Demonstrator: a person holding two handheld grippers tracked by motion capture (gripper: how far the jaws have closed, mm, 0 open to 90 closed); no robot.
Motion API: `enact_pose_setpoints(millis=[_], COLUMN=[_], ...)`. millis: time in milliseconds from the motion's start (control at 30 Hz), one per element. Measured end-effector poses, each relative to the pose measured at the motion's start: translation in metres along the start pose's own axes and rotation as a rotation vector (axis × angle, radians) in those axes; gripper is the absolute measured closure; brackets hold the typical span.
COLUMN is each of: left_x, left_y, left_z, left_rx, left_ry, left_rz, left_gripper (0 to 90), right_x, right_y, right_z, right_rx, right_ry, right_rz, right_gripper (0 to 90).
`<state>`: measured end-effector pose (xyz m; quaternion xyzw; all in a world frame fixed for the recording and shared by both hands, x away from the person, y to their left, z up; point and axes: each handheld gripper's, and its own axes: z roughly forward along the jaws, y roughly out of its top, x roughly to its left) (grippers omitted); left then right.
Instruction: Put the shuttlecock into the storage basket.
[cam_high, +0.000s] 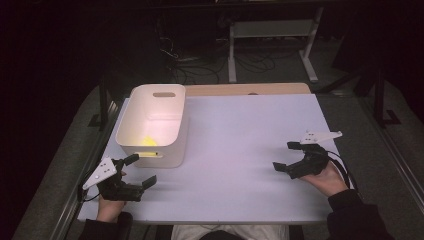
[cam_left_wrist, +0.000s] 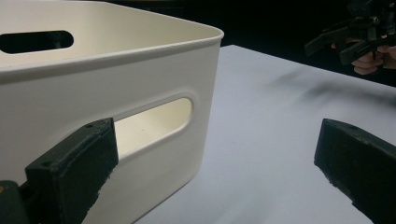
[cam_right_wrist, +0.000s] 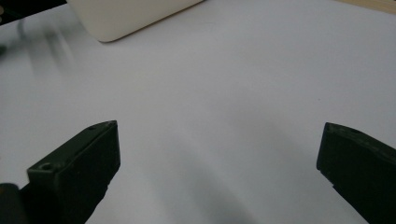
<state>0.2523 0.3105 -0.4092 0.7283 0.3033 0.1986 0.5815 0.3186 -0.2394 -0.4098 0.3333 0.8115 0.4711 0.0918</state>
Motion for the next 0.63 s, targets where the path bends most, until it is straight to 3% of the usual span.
enact_pose_setpoints(millis=[633], left_x=[0.000], left_y=[0.000], left_z=[-0.001], left_rx=[-0.002], left_ry=[0.002], left_rz=[0.002], left_gripper=[0.0], right_x=[-0.004], right_y=[-0.022], right_z=[-0.011], right_rx=[-0.026], right_ry=[-0.059], right_rz=[0.024], right_gripper=[0.0])
